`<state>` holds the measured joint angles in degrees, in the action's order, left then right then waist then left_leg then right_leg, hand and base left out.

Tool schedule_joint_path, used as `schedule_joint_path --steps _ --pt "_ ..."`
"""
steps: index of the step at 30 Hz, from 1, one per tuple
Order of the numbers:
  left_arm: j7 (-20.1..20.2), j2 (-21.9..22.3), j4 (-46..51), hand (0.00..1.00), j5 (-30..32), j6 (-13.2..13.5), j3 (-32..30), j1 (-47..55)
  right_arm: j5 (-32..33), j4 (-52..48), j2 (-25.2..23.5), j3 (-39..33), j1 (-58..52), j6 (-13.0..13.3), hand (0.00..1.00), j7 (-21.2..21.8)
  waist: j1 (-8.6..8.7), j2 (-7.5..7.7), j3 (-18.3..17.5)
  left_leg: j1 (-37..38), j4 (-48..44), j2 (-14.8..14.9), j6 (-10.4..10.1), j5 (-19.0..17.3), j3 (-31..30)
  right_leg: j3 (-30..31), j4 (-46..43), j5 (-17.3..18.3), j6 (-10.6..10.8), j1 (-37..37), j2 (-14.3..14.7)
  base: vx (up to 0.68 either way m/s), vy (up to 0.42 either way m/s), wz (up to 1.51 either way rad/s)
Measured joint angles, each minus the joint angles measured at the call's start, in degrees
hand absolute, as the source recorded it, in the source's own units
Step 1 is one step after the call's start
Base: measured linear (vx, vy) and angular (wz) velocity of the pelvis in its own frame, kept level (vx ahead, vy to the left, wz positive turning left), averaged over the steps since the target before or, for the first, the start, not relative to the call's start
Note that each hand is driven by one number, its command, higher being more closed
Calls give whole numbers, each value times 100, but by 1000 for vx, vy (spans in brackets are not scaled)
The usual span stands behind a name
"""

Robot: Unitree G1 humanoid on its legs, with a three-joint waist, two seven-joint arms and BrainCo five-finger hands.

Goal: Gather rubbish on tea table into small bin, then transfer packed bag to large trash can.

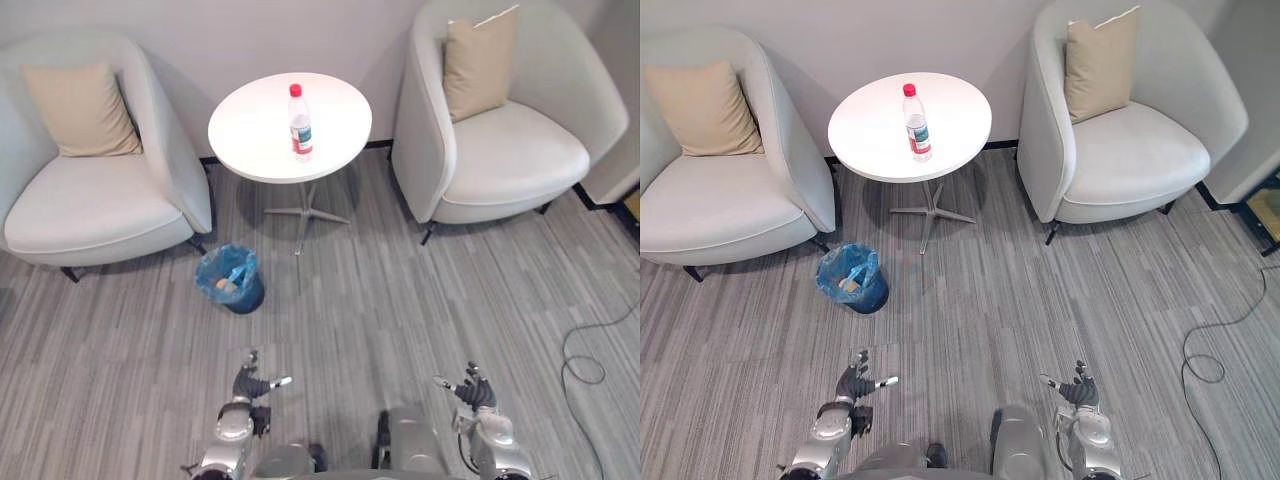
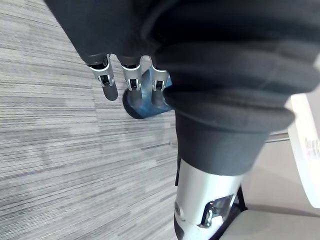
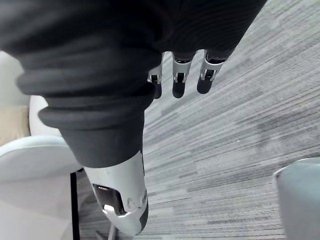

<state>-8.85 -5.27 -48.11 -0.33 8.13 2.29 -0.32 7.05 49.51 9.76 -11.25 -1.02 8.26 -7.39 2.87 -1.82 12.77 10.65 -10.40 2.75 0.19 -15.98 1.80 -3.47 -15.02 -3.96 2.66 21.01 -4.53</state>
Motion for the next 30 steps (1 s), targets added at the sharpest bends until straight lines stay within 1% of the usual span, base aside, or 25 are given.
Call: schedule_joint_path --steps 1,2,3,4,5,6,7,9,10,11,12,13,14,15,17,18,19,20,21,22,23,26,27,28,30 --pt "7 -8 -49 0 0 3 -7 3 -73 28 15 -9 72 1 0 -2 -62 -43 -3 -58 -218 97 -116 66 -43 -14 -388 288 -109 92 59 599 -279 13" --pt "1 12 -174 0 0 -12 -9 29 -100 41 0 -76 136 2 0 1 -53 -37 1 -163 -779 139 -338 205 -127 -139 -867 683 -198 60 10 679 -320 32" --pt "-2 85 -183 0 0 -11 -32 83 -100 4 -18 -111 115 3 0 0 -32 -67 5 -405 -1697 235 -547 449 -132 -286 -1005 1006 -241 -229 20 548 -275 51" --pt "-1 127 -183 0 0 -9 -48 88 -96 -43 -24 -85 88 3 0 -5 -40 -86 12 -681 -2406 314 -582 720 -127 -372 -972 1131 -273 -437 49 495 -253 50" --pt "-2 194 -168 0 0 -4 -67 105 -96 -141 -35 63 48 5 0 -7 -87 -33 45 -1248 -3690 597 -625 1199 20 -487 -815 1299 -372 -846 95 358 -193 29" --pt "2 228 -165 0 -3 -3 -60 126 -80 -198 -76 114 87 16 0 -8 -126 -51 48 -1682 -4594 896 -384 1012 367 -526 -613 1378 -433 -1247 175 423 -206 14" --pt "3 244 -165 0 -7 -4 -55 132 -58 -233 -98 113 94 32 0 -11 -184 -14 60 -1842 -4773 966 -335 921 522 -532 -483 1408 -440 -1436 179 396 -167 -1" --pt "4 291 -116 0 -7 -3 -41 143 -30 -352 -137 43 69 40 0 -13 -248 68 95 -2160 -4390 1029 -262 666 986 -568 -73 1414 -441 -1955 119 371 -117 6" --pt "6 301 -64 0 -5 2 -41 149 -6 -385 -141 36 65 41 0 -14 -273 93 114 -2320 -3670 992 -256 593 1230 -611 124 1423 -414 -2194 86 327 -23 12" --pt "5 294 -63 0 -4 1 -40 135 16 -380 -106 -33 57 42 0 -16 -281 64 106 -2375 -2624 807 -321 598 1329 -644 242 1473 -325 -2341 39 316 4 11" --pt "4 298 -63 0 -4 1 -38 147 16 -378 -79 -73 40 42 0 -17 -279 24 87 -2362 -2024 681 -381 668 1339 -673 268 1511 -262 -2389 38 304 39 9" --pt "5 309 -62 0 -3 2 4 196 8 -378 14 -79 -36 35 0 -26 -282 -170 -8 -2346 -982 560 -435 1183 1286 -708 279 1611 -131 -2424 136 359 122 0" --pt "3 295 -79 0 -3 2 3 286 2 -359 73 -96 -45 21 0 -28 -325 -331 -45 -2346 -761 497 -1 1484 1159 -666 62 1883 -46 -2418 218 360 121 5" --pt "1 240 -83 0 -3 -4 -10 277 -1 -380 24 -91 -80 3 0 -30 -327 -216 -46 -2314 -827 367 10 1457 1172 -630 -132 2041 22 -2404 68 376 137 12" --pt "0 169 -54 0 -3 2 -7 318 -118 -591 -26 -26 -179 7 0 -33 -337 132 -22 -2165 -881 -14 79 963 1160 -565 -825 2534 267 -2334 -387 321 67 21" --pt "3 153 -85 0 -2 -15 55 383 -206 -880 -7 86 -173 11 0 -37 -300 208 9 -2087 -915 -171 177 802 1155 -291 -1893 2489 415 -1898 -571 315 66 12" --pt "5 141 -79 0 -2 -14 65 387 -221 -933 -10 109 -173 10 0 -37 -293 218 14 -2071 -917 -189 182 777 1148 -237 -2079 2451 452 -1826 -586 320 75 27" --pt "6 43 -71 0 -2 -16 89 395 -324 -1238 -39 282 -166 17 0 -37 -228 259 39 -1946 -960 -226 263 647 1050 28 -3071 2031 414 -1387 -596 274 59 33" --pt "4 -57 -64 0 -1 -19 91 424 -333 -1478 -54 445 -181 19 0 -22 -194 260 41 -1808 -965 -219 266 555 962 199 -3434 2043 409 -1255 -543 350 44 40" --pt "1 -133 -48 0 -1 -18 96 443 -403 -1853 -55 583 -228 51 0 -17 -211 263 38 -1629 -955 -188 256 437 885 358 -3380 2181 307 -1160 -421 349 25 31" --pt "-1 -206 13 0 -2 -18 72 444 -507 -2125 -39 676 -227 98 0 -18 -223 259 41 -1541 -960 -166 240 395 828 469 -3189 2284 306 -1054 -316 331 -17 45" --pt "-13 -327 123 0 -4 18 -23 337 -767 -2732 13 724 -216 271 0 -13 -173 254 30 -1382 -937 -120 187 416 530 998 -1908 2240 291 -708 36 369 -115 64" --pt "-15 -358 154 0 -3 74 -33 356 -814 -2925 44 747 -248 281 0 -13 -191 313 -4 -1304 -994 -170 34 351 439 992 -1053 1596 245 -689 28 343 -146 65" --pt "-17 -366 133 0 -3 98 -68 371 -837 -2979 100 783 -285 289 0 -13 -183 289 0 -1246 -1020 -169 -68 283 342 968 -1041 1219 216 -727 26 361 -131 50" --pt "-4 -166 159 0 -2 133 -73 531 -1029 -3231 355 971 -357 289 0 11 -223 22 -142 -1133 -922 80 -157 258 200 805 -848 1200 162 -965 196 340 -135 16"
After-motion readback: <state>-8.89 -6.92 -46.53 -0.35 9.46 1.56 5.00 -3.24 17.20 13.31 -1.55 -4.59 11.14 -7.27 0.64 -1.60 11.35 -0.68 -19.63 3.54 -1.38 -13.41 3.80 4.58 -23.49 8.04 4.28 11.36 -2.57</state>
